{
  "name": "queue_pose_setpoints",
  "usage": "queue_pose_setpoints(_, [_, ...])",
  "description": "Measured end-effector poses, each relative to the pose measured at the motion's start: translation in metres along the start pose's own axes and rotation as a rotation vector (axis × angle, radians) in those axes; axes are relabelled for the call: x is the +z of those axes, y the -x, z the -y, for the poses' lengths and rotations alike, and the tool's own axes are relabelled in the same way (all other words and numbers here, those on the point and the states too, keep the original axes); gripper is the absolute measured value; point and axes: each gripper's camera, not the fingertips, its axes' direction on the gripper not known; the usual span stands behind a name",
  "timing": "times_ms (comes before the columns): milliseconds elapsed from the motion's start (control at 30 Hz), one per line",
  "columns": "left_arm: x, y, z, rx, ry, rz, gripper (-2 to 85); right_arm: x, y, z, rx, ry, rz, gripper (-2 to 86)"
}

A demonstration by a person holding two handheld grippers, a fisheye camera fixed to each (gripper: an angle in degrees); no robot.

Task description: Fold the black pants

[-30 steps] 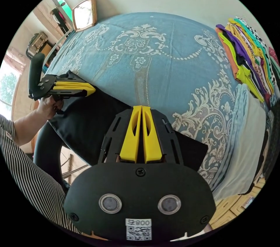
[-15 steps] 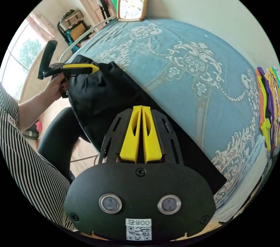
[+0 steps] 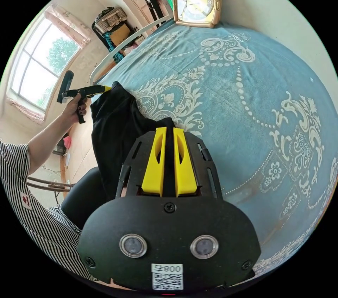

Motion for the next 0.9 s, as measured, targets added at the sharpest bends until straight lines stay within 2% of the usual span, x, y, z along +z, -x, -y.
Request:
queue_pose_setpoints(167, [-0.065, 0.044, -0.022, 0.033, -0.103, -0.019, 0.5, 0.023, 0.014, 0.036, 0.007, 0.032, -0.012, 3.7])
queue_pose_setpoints(267, [-0.077, 0.075, -0.032, 0.028, -0.076, 0.039, 0.4, 0.042, 0.024, 0.05, -0.002, 0.082, -0.037, 2.0])
queue_pose_setpoints(400, [-0.082, 0.122, -0.034, -0.023, -0.048, 0.012, 1.4, 0.042, 0.032, 0.063, 0.003, 0.099, -0.021, 1.1])
queue_pose_setpoints(667, [-0.152, 0.175, -0.07, -0.019, -0.091, -0.032, 7.1, 0.01, 0.091, 0.064, 0.001, -0.031, -0.133, 1.2])
queue_pose_setpoints(800, [-0.161, 0.208, -0.096, -0.076, -0.07, -0.103, 7.7, 0.003, 0.132, 0.048, -0.063, -0.01, -0.082, 2.9])
queue_pose_setpoints(900, [-0.162, 0.223, -0.097, -0.1, -0.055, -0.107, 4.8, 0.011, 0.177, 0.026, -0.166, 0.073, 0.002, 4.5])
